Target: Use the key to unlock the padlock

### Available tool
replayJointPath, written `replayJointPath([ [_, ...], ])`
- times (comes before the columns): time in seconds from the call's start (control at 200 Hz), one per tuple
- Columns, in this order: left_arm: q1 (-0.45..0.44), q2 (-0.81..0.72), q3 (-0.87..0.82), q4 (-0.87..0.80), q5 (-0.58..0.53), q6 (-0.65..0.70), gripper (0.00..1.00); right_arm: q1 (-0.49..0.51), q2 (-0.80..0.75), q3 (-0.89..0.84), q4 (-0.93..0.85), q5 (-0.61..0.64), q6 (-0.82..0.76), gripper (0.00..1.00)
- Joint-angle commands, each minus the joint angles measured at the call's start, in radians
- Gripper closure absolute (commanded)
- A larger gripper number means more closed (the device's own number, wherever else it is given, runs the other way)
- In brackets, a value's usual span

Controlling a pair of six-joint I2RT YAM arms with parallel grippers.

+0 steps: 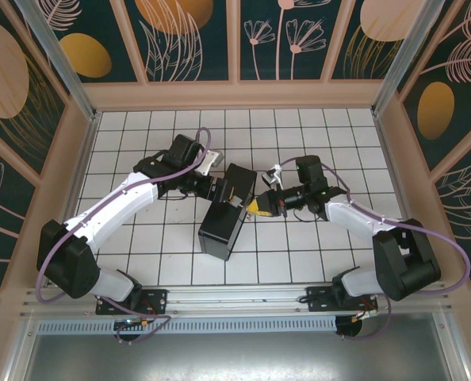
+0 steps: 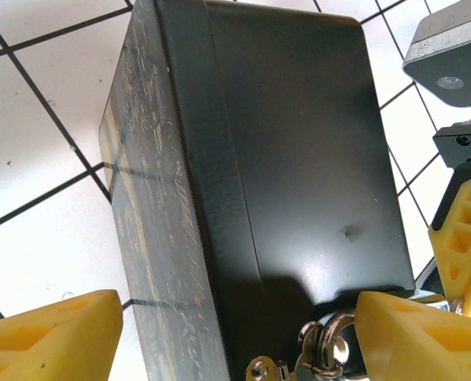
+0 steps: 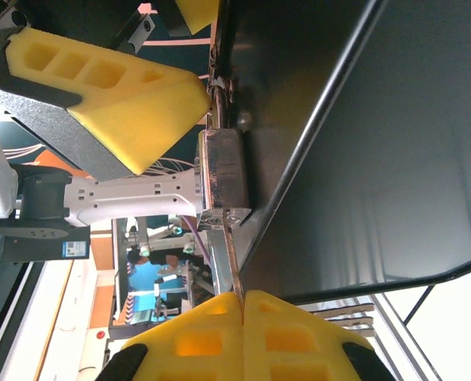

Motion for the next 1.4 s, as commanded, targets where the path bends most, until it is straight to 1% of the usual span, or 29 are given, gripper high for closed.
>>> replayJointPath([
  [0.0,-0.007,-0.003,0.011,-0.005,0.005,-0.002,0.23,0.007,0.012,0.018,0.021,0.002,0.004,1.00],
  [0.641,-0.011,-0.018,0.005,-0.023,0.011,0.003,0.24,0.008,0.061,0.082,0.006,0.007,0.015,1.00],
  [0.846,-0.014,-0.021,0.015,-0.049,-0.025,-0.017,0.25,0.001,0.047,0.109,-0.099,0.047,-0.011,1.00],
  [0.936,-0.014,-0.023,0.013,-0.056,-0.040,-0.039,0.25,-0.002,0.022,0.100,-0.109,0.071,0.006,1.00],
  [1.176,-0.016,-0.031,0.025,-0.063,-0.055,-0.065,0.25,0.002,-0.004,0.073,-0.025,0.096,0.102,1.00],
  [1.396,-0.021,-0.038,0.006,-0.050,-0.056,-0.074,0.25,0.033,-0.035,0.060,0.000,0.134,0.152,1.00],
])
